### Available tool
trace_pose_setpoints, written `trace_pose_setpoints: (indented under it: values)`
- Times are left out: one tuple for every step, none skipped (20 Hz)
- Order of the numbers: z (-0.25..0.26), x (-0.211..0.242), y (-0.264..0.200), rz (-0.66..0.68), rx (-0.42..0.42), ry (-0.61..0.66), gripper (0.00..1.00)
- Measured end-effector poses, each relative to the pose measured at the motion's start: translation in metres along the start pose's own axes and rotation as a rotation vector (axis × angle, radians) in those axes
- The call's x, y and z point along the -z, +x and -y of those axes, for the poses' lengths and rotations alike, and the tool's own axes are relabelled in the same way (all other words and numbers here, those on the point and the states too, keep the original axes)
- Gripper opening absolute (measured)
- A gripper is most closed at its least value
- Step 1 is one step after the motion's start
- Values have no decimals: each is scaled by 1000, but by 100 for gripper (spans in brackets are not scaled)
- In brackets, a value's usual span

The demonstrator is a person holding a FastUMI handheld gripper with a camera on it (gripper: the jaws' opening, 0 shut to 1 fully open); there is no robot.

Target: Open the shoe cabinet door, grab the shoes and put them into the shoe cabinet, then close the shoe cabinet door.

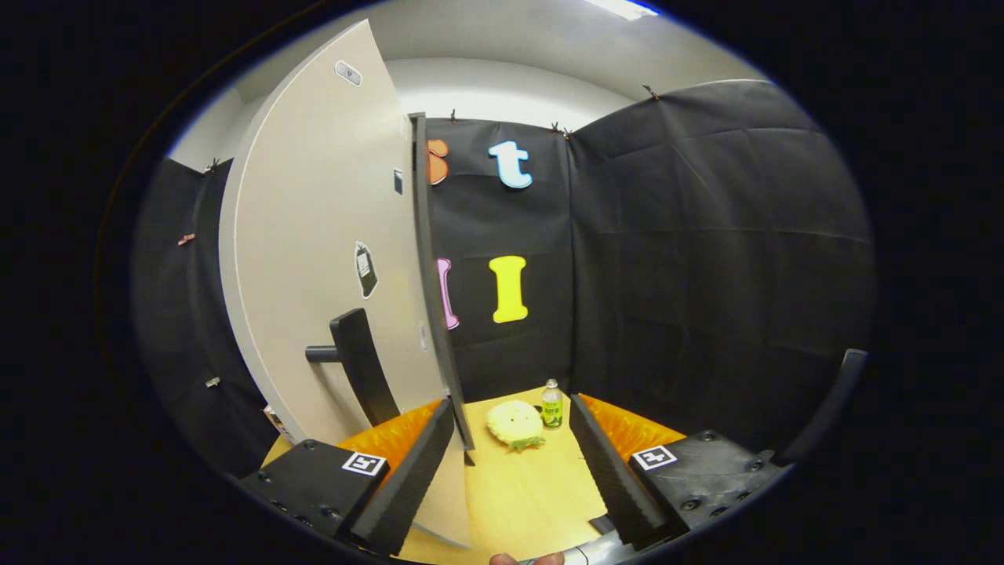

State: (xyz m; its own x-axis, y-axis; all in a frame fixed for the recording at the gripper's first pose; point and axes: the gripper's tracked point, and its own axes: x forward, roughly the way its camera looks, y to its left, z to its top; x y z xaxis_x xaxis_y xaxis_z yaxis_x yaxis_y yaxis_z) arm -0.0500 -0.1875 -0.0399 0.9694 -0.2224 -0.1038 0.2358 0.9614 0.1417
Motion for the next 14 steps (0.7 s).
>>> trace_pose_setpoints:
  values:
    - [-16,2,-2,-3,-22,-1,98]
    - [-31,4,-5,-6,-45,-1,98]
    - [-46,6,-6,-8,-73,-2,98]
    - [-60,7,-6,-13,-99,0,98]
    - [-75,9,-5,-16,-124,1,98]
    - [-88,11,-4,-20,-145,3,98]
    - [-100,13,-1,-23,-163,4,98]
    - [-111,14,1,-25,-179,6,98]
    - [-123,16,4,-29,-195,10,98]
    - [-134,18,6,-33,-210,13,98]
    - [-147,20,9,-35,-226,15,98]
    - [-158,22,11,-43,-245,13,98]
    - [-171,27,13,-52,-268,9,98]
    - [-182,30,13,-72,-297,9,98]
